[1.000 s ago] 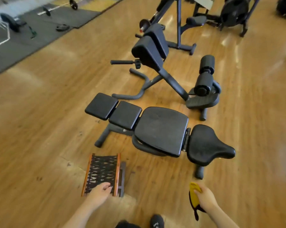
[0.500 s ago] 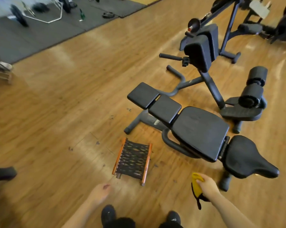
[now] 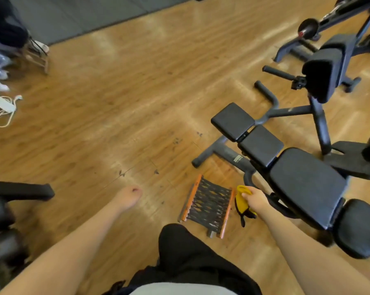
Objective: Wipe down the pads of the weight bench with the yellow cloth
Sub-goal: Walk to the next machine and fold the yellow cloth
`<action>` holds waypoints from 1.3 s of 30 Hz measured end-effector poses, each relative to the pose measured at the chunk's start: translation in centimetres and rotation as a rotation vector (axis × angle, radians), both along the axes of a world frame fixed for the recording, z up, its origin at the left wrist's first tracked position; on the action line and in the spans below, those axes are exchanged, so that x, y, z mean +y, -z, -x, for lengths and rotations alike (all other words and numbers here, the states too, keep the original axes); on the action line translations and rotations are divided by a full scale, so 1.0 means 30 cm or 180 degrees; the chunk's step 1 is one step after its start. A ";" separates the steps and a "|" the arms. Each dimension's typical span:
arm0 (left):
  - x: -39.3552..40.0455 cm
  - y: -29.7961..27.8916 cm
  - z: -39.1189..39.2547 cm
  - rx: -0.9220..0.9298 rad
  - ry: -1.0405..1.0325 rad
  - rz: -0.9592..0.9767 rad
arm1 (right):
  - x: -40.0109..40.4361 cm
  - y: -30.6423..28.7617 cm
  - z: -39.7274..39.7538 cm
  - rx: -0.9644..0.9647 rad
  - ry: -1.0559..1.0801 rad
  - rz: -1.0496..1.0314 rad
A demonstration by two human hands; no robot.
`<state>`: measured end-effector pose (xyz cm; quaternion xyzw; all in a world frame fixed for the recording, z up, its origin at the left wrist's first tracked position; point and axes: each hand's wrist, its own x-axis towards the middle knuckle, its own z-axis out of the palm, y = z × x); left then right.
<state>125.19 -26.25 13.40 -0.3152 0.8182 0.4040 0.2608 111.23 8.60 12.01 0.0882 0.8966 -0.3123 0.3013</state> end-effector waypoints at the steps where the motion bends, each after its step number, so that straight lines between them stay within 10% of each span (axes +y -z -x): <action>1: -0.042 0.003 0.021 -0.0009 -0.0034 0.0017 | -0.059 -0.004 0.044 0.0041 -0.0054 0.0019; 18: -0.762 0.054 0.831 -0.0146 -0.0604 -0.0238 | -0.847 0.063 0.862 -0.0257 0.0291 0.0187; 39: -1.199 0.069 2.412 -0.0243 0.1296 -0.0119 | -1.198 -0.008 1.769 0.0134 0.1993 0.0192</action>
